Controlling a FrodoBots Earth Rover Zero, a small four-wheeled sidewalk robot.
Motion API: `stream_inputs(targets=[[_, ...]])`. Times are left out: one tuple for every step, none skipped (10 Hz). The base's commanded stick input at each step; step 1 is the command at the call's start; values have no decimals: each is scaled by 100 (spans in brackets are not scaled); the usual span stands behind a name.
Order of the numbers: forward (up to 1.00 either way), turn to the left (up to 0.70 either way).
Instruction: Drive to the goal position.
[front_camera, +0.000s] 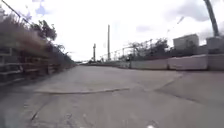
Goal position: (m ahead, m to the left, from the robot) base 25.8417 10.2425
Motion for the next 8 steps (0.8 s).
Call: stream_inputs(targets=[[70, 0], [70, 0], [70, 0], [70, 27], [70, 27], [70, 27], [70, 27], [70, 25]])
